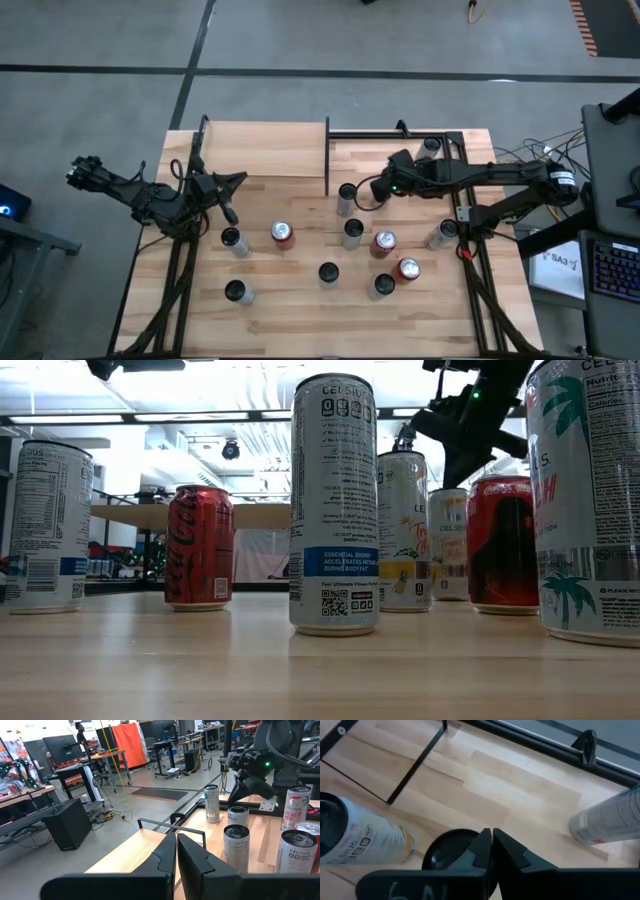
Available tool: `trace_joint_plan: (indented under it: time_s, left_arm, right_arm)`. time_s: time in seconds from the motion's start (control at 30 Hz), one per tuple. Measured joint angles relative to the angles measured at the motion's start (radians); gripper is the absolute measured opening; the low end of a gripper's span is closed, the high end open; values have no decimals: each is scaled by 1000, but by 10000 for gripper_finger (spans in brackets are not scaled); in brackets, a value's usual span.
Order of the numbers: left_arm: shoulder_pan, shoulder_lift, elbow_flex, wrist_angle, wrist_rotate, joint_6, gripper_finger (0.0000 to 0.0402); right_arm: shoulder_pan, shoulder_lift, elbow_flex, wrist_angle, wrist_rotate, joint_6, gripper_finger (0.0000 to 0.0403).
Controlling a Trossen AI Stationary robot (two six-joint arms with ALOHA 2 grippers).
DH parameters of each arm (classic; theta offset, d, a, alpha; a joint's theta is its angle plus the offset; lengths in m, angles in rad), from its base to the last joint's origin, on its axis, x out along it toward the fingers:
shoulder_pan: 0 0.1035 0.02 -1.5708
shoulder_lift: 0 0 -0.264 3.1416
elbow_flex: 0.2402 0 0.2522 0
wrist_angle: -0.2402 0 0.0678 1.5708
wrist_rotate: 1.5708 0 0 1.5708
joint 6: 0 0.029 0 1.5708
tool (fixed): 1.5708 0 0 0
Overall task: Place canned beverage on shelf
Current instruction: Put the top right white yellow soda can on the shelf
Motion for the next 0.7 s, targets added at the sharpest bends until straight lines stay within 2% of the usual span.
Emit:
trace_joint_plan:
  time_s: [0.2, 0.33, 0.4, 0.57, 0.7]
  left_arm:
    - [0, 0, 0, 0, 0, 0, 0]
    - [0, 0, 0, 0, 0, 0, 0]
    - [0, 0, 0, 0, 0, 0, 0]
    - [0, 0, 0, 8, 0, 0, 0]
    - [0, 0, 0, 10, 0, 0, 0]
  right_arm:
    - [-1, -2, 71, -21, -13, -79, 9]
    - [-31, -3, 156, -87, -191, -196, 9]
    - [-42, -3, 187, -109, -243, -248, 9]
    - [-44, -2, 244, -116, -243, -336, 9]
    - [-46, 0, 275, -116, -241, -271, 11]
